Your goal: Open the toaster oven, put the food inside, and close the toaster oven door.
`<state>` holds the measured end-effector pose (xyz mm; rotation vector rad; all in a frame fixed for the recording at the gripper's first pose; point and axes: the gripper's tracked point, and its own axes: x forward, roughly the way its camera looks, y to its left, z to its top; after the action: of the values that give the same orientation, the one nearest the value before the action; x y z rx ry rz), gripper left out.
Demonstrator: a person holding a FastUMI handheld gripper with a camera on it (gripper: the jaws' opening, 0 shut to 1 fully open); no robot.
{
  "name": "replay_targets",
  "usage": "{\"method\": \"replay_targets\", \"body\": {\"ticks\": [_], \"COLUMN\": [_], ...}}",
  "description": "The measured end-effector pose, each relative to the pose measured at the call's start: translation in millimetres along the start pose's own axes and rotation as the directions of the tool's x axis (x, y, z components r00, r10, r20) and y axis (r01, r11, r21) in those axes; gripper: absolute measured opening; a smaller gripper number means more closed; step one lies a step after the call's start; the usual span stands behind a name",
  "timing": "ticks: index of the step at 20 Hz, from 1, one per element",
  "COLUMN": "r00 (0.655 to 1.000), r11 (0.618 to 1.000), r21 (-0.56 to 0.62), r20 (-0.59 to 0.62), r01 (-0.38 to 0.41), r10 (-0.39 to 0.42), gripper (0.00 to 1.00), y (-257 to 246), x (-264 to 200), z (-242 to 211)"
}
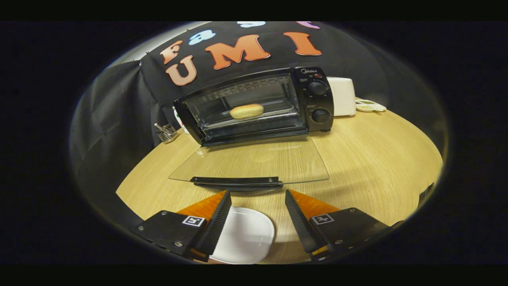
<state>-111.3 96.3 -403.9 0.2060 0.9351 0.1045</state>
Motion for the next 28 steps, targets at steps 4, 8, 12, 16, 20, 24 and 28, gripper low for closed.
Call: {"method": "replay_targets", "body": {"ticks": [4,8,12,16,20,24,28], "r00": [1.0,1.0,0.996,0.98,0.959,0.94,0.934], "r11": [1.0,1.0,1.0,0.997,0.993,0.993,0.985], "r21": [-0.01,-0.006,-0.007,-0.036,-0.057,-0.065,-0.162], "r20": [-0.016,-0.003,0.085,0.186,0.262,0.32,0.358], "r01": [0.012,0.001,-0.03,-0.066,-0.099,-0.098,0.052], "r10": [-0.012,-0.001,0.03,0.072,0.11,0.114,0.009], "gripper": [0.82,0.84,0.84,0.84,0.86,0.86,0.85], "y": [3,8,17,26,31,32,18], "x": [7,-1,-16,-21,-17,1,25], "z": [2,15,48,88,129,177,204]}}
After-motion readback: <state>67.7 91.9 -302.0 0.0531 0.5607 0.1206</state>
